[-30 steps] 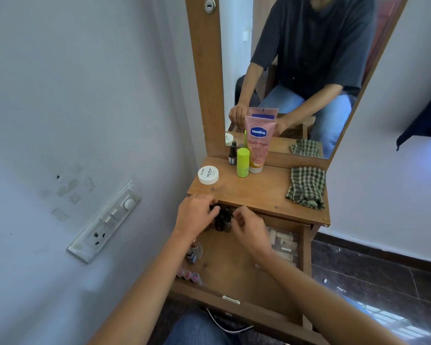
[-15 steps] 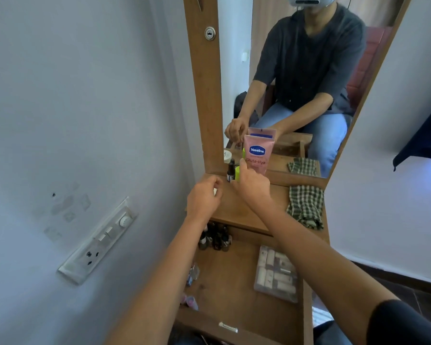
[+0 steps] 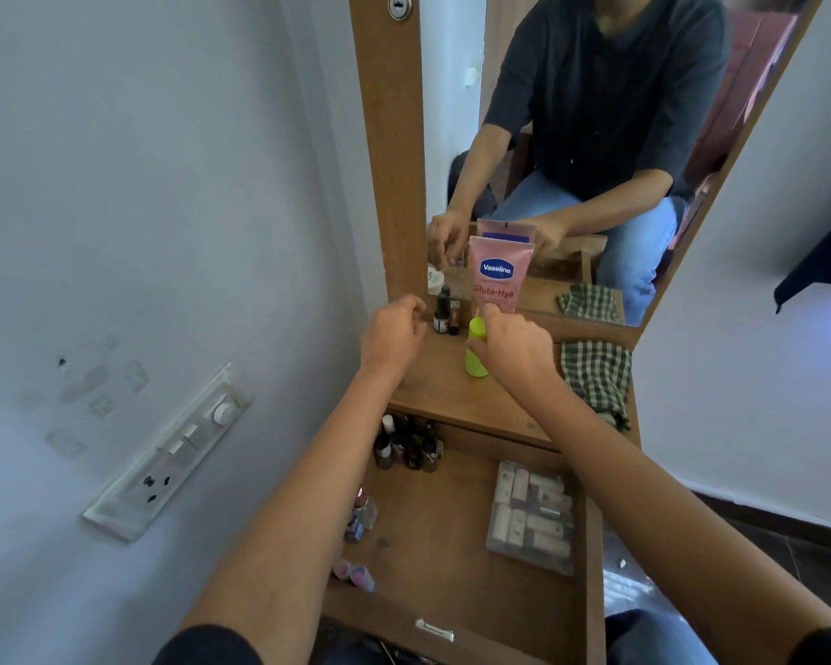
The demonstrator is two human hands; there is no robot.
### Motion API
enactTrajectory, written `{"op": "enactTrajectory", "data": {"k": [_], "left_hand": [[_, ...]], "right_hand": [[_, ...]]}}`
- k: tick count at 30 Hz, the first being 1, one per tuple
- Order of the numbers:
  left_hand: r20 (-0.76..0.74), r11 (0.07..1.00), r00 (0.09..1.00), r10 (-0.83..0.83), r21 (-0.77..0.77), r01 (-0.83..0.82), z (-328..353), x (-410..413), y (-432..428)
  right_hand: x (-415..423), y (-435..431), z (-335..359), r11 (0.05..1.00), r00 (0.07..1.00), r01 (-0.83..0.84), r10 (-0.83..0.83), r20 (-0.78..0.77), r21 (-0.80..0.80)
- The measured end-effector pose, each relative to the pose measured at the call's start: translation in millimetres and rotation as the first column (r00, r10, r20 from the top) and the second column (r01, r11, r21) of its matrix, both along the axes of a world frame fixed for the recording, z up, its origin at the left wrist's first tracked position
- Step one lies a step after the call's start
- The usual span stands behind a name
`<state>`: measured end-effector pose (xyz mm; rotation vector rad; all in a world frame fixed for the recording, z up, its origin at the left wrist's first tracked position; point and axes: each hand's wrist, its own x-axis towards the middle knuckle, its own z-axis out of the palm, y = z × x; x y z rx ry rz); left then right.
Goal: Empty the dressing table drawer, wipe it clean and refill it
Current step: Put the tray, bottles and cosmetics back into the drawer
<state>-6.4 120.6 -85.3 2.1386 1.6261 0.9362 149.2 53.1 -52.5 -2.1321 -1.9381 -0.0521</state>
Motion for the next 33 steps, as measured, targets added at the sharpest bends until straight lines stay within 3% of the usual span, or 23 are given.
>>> {"op": "enactTrajectory", "data": {"k": [5,10,14,22,33], "left_hand": [[-0.033,0.996,0.996,-0.078,0.038,0.079,-6.3,9.2,10.8],[-0.104,0.992,0.988,-0.11,0.045,0.115,-9.3,13.0,25.6],[-0.097,0.992,0.989,-0.11,0.046,0.115,-11.0,12.6,37.3],[-0.035,0.976,0.986,-0.163,0.142,0.166,-13.7,6.7,50.3],[-0.033,0.973,0.989,-0.147,0.176,0.151,-14.3,9.4,50.4]], "right_hand": [[2.2,-8.6,1.2,1.0,1.0,0.023,-0.023,-0.018,0.0],[-27.7,-8.1,0.0,0.971,0.99,-0.086,0.108,-0.091,0.221],[-55.3,11.8,-17.7,0.981,0.98,-0.174,0.165,0.113,0.081],[-71.4,45.8,-48.4,0.997,0.99,0.022,-0.032,-0.137,-0.072],[-68.8,52.5,-50.5,0.999,0.993,-0.015,0.011,0.117,0.033]]}}
